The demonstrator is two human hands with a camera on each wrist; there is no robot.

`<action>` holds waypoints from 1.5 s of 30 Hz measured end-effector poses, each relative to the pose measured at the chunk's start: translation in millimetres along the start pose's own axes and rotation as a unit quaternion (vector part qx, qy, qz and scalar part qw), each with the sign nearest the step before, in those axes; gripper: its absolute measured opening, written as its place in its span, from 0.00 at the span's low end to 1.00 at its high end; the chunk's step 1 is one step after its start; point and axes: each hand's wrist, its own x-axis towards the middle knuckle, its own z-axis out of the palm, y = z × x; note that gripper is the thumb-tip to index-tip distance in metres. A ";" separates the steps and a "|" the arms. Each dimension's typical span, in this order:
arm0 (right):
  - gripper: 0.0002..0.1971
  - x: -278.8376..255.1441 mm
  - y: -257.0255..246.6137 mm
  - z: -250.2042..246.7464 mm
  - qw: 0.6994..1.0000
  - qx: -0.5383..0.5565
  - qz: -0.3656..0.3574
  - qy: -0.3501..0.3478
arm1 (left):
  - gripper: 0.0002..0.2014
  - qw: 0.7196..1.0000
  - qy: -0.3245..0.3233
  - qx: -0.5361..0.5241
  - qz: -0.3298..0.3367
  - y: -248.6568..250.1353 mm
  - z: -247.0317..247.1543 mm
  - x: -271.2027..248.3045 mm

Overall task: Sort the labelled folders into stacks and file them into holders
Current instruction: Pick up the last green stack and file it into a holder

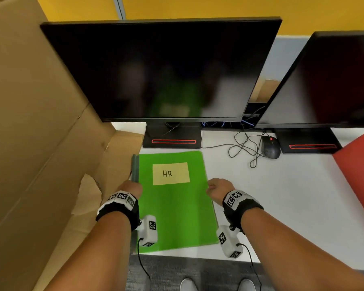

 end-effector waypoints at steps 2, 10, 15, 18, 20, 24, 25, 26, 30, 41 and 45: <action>0.22 -2.5 13.4 -9.8 1.000 -0.004 0.020 -0.001 | 0.17 0.999 -0.029 0.003 0.013 7.2 10.8 -10.2; 0.28 -23.6 55.8 -35.8 0.998 0.044 0.042 0.009 | 0.27 0.978 -0.058 -0.183 0.077 27.8 47.5 -26.3; 0.28 -42.6 65.7 -69.8 0.985 0.165 0.008 0.053 | 0.15 0.945 -0.004 -0.277 0.172 44.1 36.8 -72.8; 0.21 -52.4 58.6 -99.3 0.965 0.220 -0.043 0.139 | 0.14 0.905 0.021 -0.338 0.256 62.0 23.0 -122.3; 0.19 -61.7 50.2 -120.1 0.939 0.273 -0.088 0.189 | 0.16 0.876 0.025 -0.374 0.303 74.5 13.5 -143.4; 0.19 -86.9 39.8 -151.1 0.905 0.315 -0.154 0.239 | 0.21 0.838 0.007 -0.416 0.353 87.4 -0.1 -161.3; 0.20 -91.4 41.2 -151.7 0.901 0.326 -0.157 0.240 | 0.24 0.830 -0.007 -0.431 0.355 87.5 0.8 -163.2; 0.22 -93.2 45.7 -148.7 0.898 0.339 -0.155 0.234 | 0.27 0.827 -0.024 -0.441 0.348 86.1 4.5 -163.2; 0.31 -96.4 67.1 -122.2 0.925 0.327 -0.100 0.165 | 0.30 0.861 -0.042 -0.404 0.307 76.4 31.2 -163.1; 0.24 -89.5 76.3 -116.5 0.953 0.260 -0.006 0.156 | 0.23 0.922 -0.023 -0.258 0.288 73.4 50.1 -131.6; 0.20 -88.5 81.9 -113.6 0.951 0.241 0.005 0.192 | 0.17 0.933 0.027 -0.217 0.286 80.6 49.5 -140.1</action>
